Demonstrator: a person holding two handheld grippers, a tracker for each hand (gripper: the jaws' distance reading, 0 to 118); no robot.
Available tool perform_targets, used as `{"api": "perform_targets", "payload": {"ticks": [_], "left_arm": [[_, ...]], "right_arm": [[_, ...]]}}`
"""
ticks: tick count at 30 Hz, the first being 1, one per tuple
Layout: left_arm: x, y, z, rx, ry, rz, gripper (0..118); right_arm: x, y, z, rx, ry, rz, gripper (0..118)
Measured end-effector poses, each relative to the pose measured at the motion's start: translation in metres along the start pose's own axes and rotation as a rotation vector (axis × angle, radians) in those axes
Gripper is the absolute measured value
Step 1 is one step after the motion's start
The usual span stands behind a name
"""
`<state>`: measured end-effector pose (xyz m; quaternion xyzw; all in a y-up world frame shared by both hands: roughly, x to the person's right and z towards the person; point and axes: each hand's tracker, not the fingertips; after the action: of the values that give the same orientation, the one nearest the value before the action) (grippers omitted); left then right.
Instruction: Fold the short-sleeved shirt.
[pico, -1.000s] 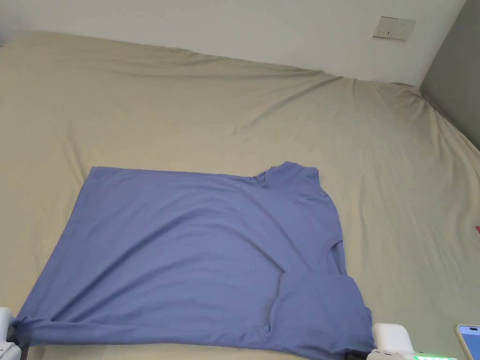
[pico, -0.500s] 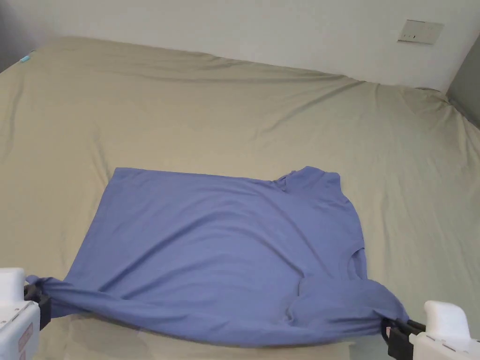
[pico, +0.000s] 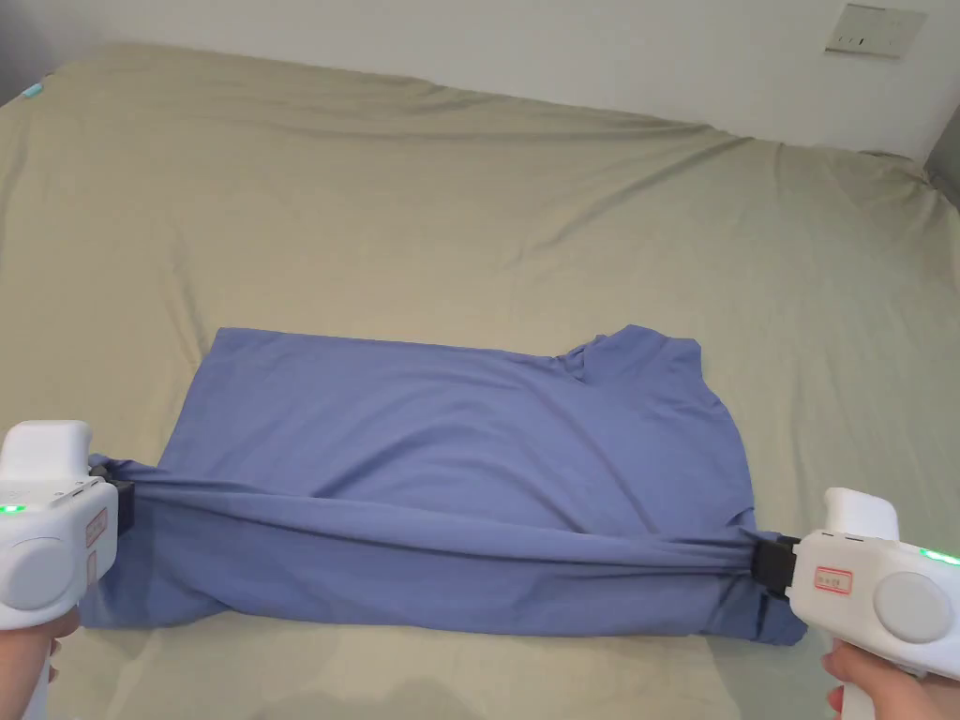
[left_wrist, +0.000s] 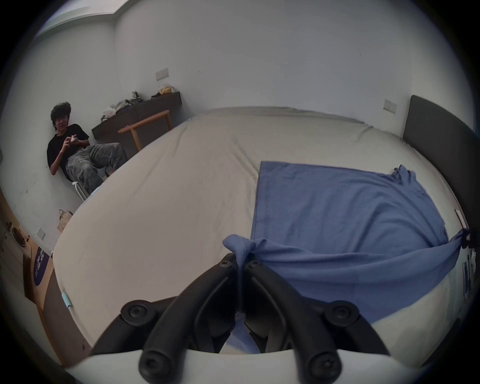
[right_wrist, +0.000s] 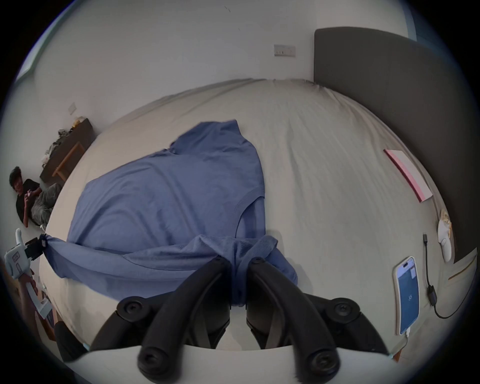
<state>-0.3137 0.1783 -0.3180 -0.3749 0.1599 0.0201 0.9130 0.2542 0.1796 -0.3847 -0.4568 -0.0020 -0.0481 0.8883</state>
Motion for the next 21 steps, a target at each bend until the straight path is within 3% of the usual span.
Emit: {"api": "perform_targets", "payload": {"ticks": [11,12,13,15,16,17,19,21], "left_arm": [[0.029,-0.003,-0.077,-0.151,0.016,-0.114,1],[0.03,-0.004,-0.078,-0.149,0.022,-0.123,1],[0.031,-0.003,-0.077,-0.137,0.024,-0.129,5],[0.031,0.0,-0.075,-0.127,0.034,-0.133,22],[0.031,0.003,-0.073,-0.123,0.051,-0.14,45],[0.029,0.007,-0.07,-0.121,0.058,-0.139,72],[0.024,0.017,-0.056,-0.087,0.032,-0.104,118],[0.023,0.03,-0.027,0.043,0.0,-0.075,116]], "right_arm": [[-0.006,0.029,-0.075,-0.108,-0.072,0.063,12],[-0.006,0.032,-0.077,-0.103,-0.069,0.063,14],[-0.008,0.036,-0.079,-0.092,-0.07,0.067,25],[-0.011,0.044,-0.08,-0.031,-0.13,0.104,70],[-0.01,0.049,-0.08,-0.026,-0.174,0.122,96],[-0.009,0.055,-0.076,-0.012,-0.187,0.12,102],[-0.009,0.067,-0.055,0.051,-0.168,0.075,102],[-0.011,0.075,-0.025,0.134,-0.126,0.062,102]]}}
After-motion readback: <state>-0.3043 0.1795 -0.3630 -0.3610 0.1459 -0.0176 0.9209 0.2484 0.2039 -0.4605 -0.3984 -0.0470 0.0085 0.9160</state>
